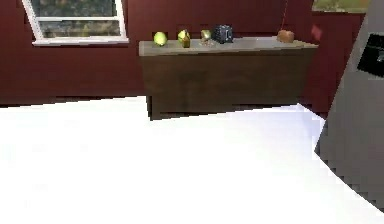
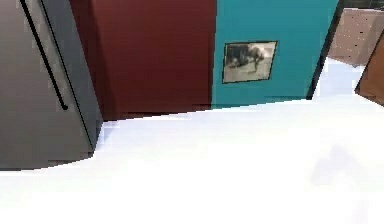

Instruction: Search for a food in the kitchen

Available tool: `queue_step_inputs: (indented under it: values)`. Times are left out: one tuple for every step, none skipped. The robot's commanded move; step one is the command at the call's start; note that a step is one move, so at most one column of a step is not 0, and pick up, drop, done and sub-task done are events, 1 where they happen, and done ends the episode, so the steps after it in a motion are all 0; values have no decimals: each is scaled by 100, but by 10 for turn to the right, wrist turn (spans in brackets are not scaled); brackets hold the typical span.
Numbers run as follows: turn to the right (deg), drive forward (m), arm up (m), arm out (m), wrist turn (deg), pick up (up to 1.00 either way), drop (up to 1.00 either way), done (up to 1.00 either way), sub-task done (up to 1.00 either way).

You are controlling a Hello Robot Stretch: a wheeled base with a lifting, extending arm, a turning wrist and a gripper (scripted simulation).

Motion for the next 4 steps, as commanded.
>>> queue_step_inputs:
  values:
    - [0,100,0,0,0,0,0,0,0]
    - [30,0,0,0,0,0,0,0,0]
    - [0,85,0,0,0,0,0,0,0]
    - [0,0,0,0,0,0,0,100,0]
